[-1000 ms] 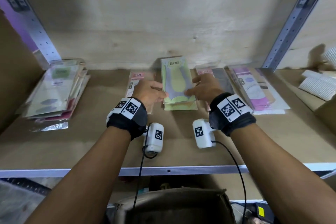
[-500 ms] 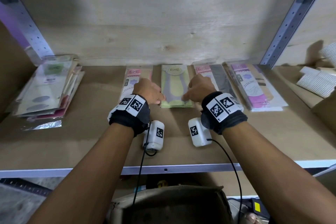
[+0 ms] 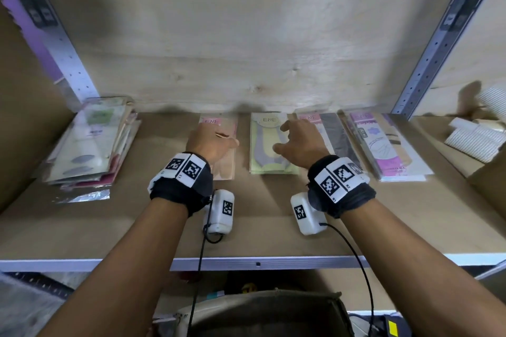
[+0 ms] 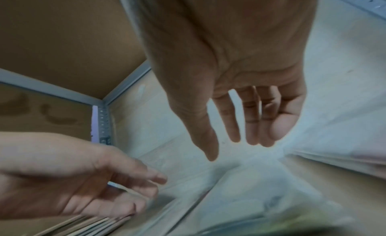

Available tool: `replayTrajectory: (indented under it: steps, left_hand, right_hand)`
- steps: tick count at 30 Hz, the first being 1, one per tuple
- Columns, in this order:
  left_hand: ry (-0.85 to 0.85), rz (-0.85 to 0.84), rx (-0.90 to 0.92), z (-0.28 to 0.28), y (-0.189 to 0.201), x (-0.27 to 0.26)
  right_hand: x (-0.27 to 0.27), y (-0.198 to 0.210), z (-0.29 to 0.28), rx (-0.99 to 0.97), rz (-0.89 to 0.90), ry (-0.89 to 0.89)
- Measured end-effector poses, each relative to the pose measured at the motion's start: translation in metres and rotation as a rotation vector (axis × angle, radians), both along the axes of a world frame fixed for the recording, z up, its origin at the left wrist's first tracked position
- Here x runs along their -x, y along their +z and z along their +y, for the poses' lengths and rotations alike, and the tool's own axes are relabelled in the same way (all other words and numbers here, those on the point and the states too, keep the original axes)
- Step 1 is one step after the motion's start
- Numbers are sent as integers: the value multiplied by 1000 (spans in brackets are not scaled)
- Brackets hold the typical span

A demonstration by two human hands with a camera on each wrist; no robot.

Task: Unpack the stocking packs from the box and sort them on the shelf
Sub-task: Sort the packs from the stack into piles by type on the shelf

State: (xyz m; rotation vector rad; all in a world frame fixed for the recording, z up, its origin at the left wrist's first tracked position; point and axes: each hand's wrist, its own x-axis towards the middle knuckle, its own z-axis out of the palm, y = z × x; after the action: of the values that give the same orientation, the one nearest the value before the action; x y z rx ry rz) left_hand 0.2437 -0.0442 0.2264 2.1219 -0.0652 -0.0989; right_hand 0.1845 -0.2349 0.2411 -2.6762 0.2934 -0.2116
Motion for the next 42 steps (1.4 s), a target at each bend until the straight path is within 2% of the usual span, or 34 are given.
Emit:
replayTrajectory:
  steps: [2, 6, 9, 15, 21, 28, 31, 33, 35, 37, 38, 40, 42]
  left_hand:
    - [78, -98, 19, 28, 13, 1]
    - [197, -202, -46, 99, 30, 6]
    - [294, -203, -24, 154, 34, 10]
    - [404, -81, -58, 233, 31, 11]
    - [333, 63, -176, 255, 23, 19]
    - [284, 19, -322, 249, 28, 28]
    - [283, 47, -318, 245, 27, 30]
    - [289, 40, -255, 239, 26, 31]
    - [275, 19, -122, 230, 27, 29]
    - [212, 49, 63, 217, 33, 28]
    - [185, 90, 215, 208, 37, 28]
    - [164, 171, 509, 188, 45, 34]
    - [140, 170, 680, 170, 48, 38]
  right_hand:
    - [-1, 6, 15, -68, -39, 84]
    - [-8, 16, 65, -408, 46, 249]
    - [-17, 19, 116, -610, 125, 294]
    - [-43, 10, 207, -697, 200, 333]
    - [-67, -3, 269, -785, 220, 321]
    - [-70, -11, 280, -683, 203, 312]
    - [-58, -12, 262, -891, 257, 281]
    - [-46, -8, 245, -988, 221, 296]
    - [-35, 0, 226, -984, 148, 338]
    - [-22, 9, 207, -928, 74, 391]
    - [-16, 13, 198, -886, 33, 423]
    - [-2, 21, 179, -759, -57, 492]
    - [10, 26, 160, -604, -100, 549]
